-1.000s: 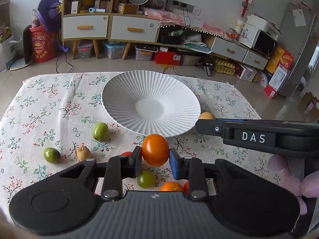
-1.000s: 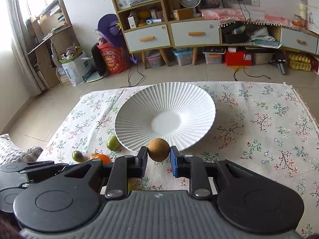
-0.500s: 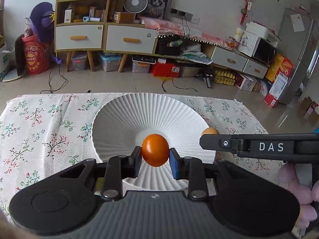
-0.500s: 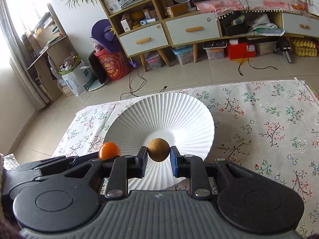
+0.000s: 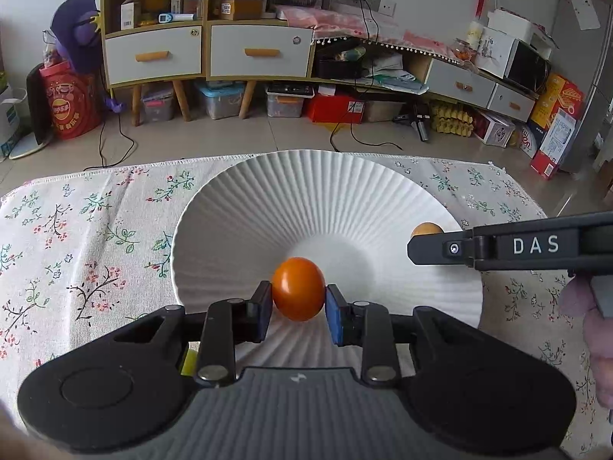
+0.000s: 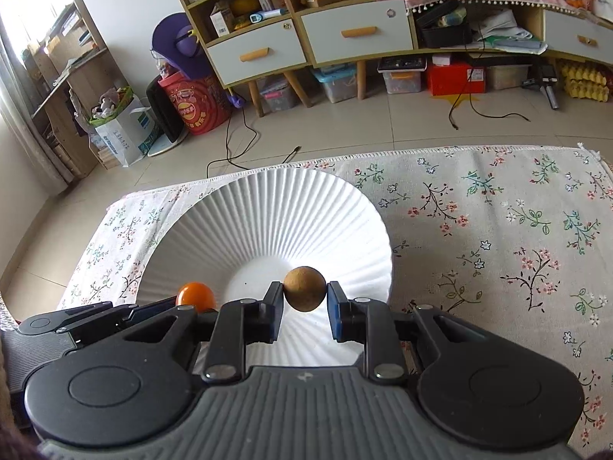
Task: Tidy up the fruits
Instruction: 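Carry the orange tomato and tan fruit in both grippers over the white bowl, then open both grippers to drop the fruits into the white bowl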
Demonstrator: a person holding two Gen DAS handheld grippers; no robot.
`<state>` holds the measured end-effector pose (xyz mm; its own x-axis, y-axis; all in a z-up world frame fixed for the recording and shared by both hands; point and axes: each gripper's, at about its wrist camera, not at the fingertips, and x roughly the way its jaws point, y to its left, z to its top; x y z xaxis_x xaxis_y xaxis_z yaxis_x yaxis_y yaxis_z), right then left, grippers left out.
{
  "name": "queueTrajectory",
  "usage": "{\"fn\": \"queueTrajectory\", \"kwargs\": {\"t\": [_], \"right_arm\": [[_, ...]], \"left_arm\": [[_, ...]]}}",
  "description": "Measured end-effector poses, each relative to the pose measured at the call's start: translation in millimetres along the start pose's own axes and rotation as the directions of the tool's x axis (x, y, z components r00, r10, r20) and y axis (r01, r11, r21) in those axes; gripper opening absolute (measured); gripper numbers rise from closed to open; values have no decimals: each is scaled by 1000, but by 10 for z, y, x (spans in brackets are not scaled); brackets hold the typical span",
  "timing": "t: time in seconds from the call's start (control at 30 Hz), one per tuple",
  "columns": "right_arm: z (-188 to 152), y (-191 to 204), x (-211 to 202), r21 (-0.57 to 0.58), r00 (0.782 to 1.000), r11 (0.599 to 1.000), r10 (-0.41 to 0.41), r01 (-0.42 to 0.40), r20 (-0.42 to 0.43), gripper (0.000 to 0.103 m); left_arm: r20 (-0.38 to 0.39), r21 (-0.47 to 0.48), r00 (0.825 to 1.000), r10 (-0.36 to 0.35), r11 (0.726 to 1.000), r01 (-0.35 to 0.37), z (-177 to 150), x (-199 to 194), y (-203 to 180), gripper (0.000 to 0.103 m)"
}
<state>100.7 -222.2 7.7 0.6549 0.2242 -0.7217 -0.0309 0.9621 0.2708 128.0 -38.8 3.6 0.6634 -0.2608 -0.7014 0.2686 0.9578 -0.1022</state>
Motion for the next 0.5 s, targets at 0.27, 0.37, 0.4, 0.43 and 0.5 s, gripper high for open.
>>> {"fn": "queueTrajectory", "kwargs": {"t": [0.27, 0.37, 0.4, 0.43, 0.5], "right_arm": [[13, -17, 25, 0, 1000, 1000, -15, 15, -11, 22], [23, 0, 41, -8, 1000, 1000, -17, 17, -15, 22], [27, -2, 41, -10, 1000, 1000, -17, 17, -16, 22], [35, 1, 43, -12, 1000, 1000, -16, 16, -17, 24], [62, -7, 45, -9, 1000, 1000, -15, 15, -14, 26]], "left_arm": [[-6, 19, 1000, 0, 1000, 0, 12, 41, -33, 26], [-7, 20, 1000, 1, 1000, 0, 11, 44, -25, 26], [-6, 20, 1000, 1, 1000, 0, 11, 44, -25, 26], [-6, 20, 1000, 1, 1000, -1, 10, 43, -25, 26], [-3, 17, 1000, 2, 1000, -2, 10, 41, -26, 28]]}}
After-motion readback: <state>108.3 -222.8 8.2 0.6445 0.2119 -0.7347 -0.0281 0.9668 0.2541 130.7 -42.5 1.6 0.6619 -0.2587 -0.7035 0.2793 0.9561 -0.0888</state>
